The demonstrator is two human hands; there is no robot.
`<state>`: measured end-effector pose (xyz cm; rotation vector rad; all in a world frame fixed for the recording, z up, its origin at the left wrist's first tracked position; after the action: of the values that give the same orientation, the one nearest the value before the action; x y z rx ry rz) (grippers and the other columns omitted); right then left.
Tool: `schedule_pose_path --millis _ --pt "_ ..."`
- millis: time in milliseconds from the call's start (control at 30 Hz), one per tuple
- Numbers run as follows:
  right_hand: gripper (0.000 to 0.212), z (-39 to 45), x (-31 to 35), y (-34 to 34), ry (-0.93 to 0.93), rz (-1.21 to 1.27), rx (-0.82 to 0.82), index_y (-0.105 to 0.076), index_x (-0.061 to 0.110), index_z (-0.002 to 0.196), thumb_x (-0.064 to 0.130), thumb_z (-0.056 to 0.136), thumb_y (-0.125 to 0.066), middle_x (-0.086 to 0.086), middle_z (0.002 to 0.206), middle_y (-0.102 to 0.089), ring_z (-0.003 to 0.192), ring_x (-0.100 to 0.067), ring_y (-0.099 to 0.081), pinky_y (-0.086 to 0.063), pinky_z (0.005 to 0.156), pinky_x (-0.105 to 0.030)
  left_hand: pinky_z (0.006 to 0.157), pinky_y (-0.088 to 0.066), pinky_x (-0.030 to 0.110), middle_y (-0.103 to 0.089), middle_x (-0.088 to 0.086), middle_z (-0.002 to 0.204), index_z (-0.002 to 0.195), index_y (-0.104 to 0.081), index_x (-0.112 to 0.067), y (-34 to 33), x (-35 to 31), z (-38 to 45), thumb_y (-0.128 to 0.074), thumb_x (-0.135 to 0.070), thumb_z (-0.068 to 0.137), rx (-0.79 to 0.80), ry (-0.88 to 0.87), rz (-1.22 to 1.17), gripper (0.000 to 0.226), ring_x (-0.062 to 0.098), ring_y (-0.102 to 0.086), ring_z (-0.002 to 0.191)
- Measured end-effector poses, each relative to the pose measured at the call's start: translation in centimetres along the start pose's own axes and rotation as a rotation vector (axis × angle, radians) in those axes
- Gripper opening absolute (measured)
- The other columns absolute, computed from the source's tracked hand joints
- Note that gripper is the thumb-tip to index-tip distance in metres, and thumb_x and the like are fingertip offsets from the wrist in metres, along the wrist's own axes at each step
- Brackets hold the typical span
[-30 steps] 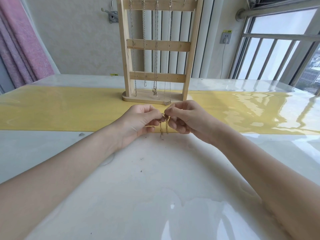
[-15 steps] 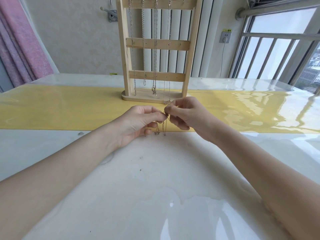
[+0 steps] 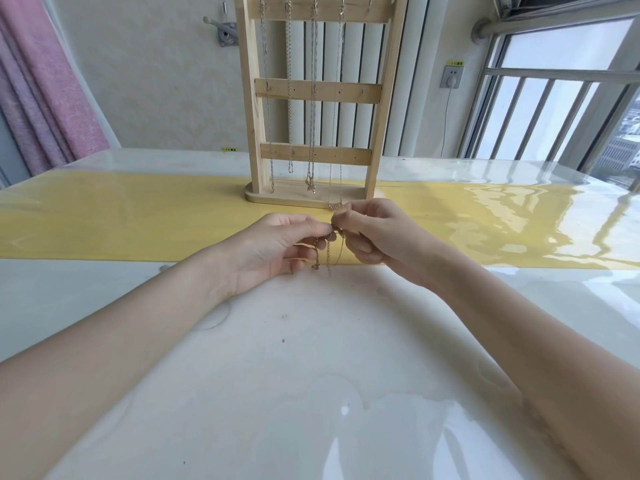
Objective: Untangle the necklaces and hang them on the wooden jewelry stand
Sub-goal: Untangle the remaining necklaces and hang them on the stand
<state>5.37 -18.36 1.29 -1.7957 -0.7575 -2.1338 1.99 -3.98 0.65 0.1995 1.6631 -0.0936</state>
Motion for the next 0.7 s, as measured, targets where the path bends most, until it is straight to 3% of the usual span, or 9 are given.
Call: schedule_pose_path --millis 167,300,433,600,700 --pt "0.029 0.08 0.08 -0.05 0.005 0.036 -0.007 -0.049 0.013 0.069 0.014 0.098 -0.048 0.003 0.046 -0.037 0.042 -0.012 -0.025 -0.021 0.04 -0.018 0.046 -0.034 0.015 -0.055 -0.007 0.061 0.076 -0.06 -0.016 -0.07 0.01 0.05 -0.06 -0.011 0.088 -0.101 -0.045 0.004 0.013 0.006 -0.047 0.054" --pt "0.028 -0.03 0.13 -0.2 0.015 0.047 -0.01 -0.049 0.014 0.07 0.016 0.098 -0.05 0.002 0.048 -0.034 0.043 -0.012 -0.024 -0.019 0.041 -0.019 0.049 -0.033 0.018 -0.051 -0.01 0.056 0.085 -0.058 -0.016 -0.5 -0.03 0.06 -0.058 -0.002 0.086 -0.096 -0.071 0.07 0.014 0.007 -0.046 0.054" --pt "0.02 -0.2 0.3 -0.01 0.019 0.057 -0.02 -0.052 0.015 0.076 0.017 0.096 -0.054 0.001 0.051 -0.034 0.043 -0.01 -0.024 -0.017 0.042 -0.019 0.049 -0.035 0.016 -0.051 -0.01 0.057 0.082 -0.058 -0.019 -0.56 0.05 -0.05 -0.059 -0.005 0.086 -0.046 -0.042 0.041 0.014 0.006 -0.047 0.052" --pt "0.016 -0.05 0.29 0.27 0.039 0.067 -0.077 -0.057 0.015 0.078 0.011 0.094 -0.057 0.003 0.069 -0.052 0.047 -0.01 -0.036 -0.025 0.042 -0.018 0.047 -0.037 0.015 -0.054 -0.005 0.064 0.074 -0.058 -0.018 -0.46 -0.26 -0.1 -0.053 -0.014 0.09 -0.037 -0.035 -0.086 0.017 0.007 -0.046 0.053" --pt "0.007 -0.02 0.1 0.72 0.011 0.09 -0.14 -0.061 0.012 0.084 0.015 0.091 -0.062 0.001 0.078 -0.052 0.052 -0.008 -0.043 -0.031 0.044 -0.018 0.046 -0.036 0.015 -0.059 -0.003 0.066 0.073 -0.059 -0.016 -0.16 -0.28 0.07 -0.054 -0.013 0.09 -0.103 -0.038 -0.153 0.018 0.007 -0.048 0.052"
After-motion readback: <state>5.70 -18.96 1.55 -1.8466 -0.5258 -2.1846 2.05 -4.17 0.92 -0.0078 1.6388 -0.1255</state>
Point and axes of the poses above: each hand's wrist, its own z-axis towards the middle knuckle, its own y-axis out of the back of the hand, x = y × z, the point moved 3 cm from there along z, towards the middle knuckle
